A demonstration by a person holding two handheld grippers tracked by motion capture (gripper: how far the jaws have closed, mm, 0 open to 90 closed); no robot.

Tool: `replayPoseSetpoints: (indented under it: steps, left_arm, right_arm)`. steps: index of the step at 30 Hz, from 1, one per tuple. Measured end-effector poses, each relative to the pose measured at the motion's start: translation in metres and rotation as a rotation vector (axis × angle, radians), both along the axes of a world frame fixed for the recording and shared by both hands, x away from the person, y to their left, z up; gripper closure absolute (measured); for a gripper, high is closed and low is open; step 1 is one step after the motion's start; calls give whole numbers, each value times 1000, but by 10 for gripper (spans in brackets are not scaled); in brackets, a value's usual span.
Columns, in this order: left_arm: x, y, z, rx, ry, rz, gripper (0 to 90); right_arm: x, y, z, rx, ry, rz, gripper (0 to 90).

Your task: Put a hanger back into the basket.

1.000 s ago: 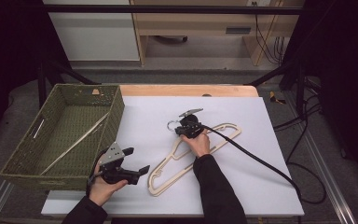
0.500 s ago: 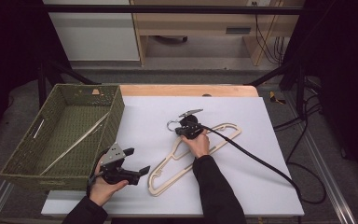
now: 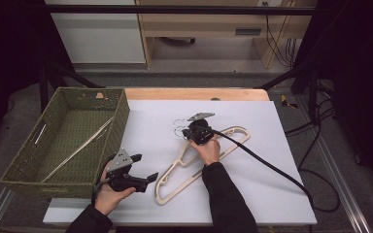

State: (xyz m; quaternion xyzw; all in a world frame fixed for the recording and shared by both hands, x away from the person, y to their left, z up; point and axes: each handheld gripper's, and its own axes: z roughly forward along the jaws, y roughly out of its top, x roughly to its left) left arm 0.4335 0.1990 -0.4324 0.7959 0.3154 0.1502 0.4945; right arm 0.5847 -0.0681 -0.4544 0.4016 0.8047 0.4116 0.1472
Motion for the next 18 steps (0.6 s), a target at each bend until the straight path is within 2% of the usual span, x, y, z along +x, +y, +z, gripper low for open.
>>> replayPoseSetpoints:
  steps: [2, 5, 10, 11, 18]
  left_arm:
    - [0, -1, 0, 3, -2, -2, 82]
    - [1, -3, 2, 4, 1, -3, 84]
    - [4, -11, 6, 3, 7, -11, 87]
    - [7, -15, 9, -13, 14, -18, 89]
    - [19, -30, 18, -4, 17, -23, 97]
  right_arm:
    - [-1, -1, 1, 3, 3, 0, 894]
    - [-4, -4, 6, 6, -22, 31, 894]
    - [-8, -6, 11, 25, -34, 33, 894]
    - [-8, -8, 12, 23, -37, 40, 894]
    - [-13, -11, 17, 35, -48, 49, 895]
